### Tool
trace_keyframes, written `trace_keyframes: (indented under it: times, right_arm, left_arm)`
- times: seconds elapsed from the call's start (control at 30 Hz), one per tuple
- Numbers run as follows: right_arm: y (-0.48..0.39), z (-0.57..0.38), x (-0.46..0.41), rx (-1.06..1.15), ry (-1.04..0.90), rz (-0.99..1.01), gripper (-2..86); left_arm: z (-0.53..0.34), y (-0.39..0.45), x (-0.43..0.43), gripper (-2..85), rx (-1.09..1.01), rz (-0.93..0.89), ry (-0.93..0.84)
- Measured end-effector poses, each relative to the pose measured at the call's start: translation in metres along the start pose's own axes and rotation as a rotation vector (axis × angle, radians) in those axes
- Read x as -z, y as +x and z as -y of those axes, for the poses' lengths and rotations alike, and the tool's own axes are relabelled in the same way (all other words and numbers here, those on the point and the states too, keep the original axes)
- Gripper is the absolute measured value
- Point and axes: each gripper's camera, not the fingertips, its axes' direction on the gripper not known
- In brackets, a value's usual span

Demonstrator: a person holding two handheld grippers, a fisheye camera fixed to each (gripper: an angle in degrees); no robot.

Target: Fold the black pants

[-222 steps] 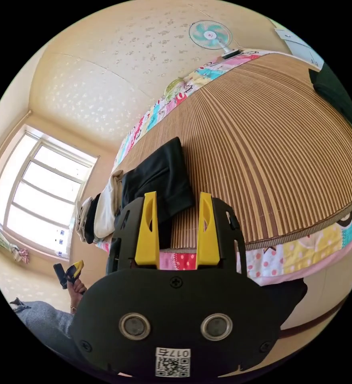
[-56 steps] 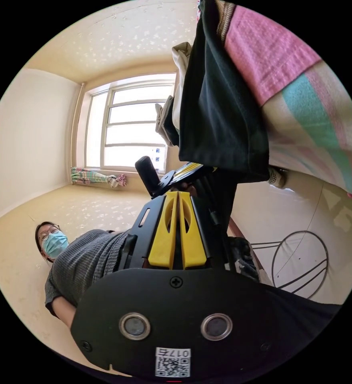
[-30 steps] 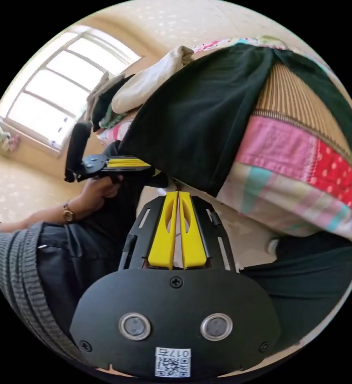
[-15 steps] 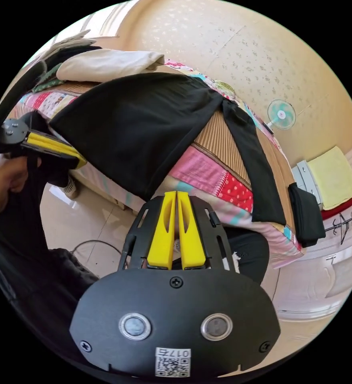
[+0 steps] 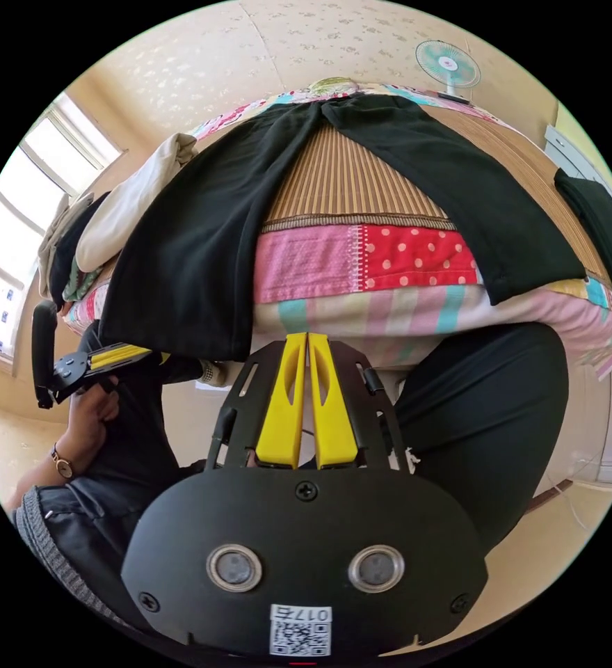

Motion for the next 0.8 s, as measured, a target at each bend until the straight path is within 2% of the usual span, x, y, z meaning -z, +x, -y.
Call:
trace_keyframes:
  times: [0.37,0.8]
  right_arm:
    - [0.002,0.001,-0.010,0.085,-0.065,-0.069,0.3]
    - [0.056,0.004,-0.003,-0.027,-0.061,0.040,0.6]
  left_arm:
    - [0.003,0.001,-0.006,-0.3,-0.022,0.002,-0.024]
    - [0.005,-0.007,-0.009,-0.4,-0.008,-0.007,-0.034]
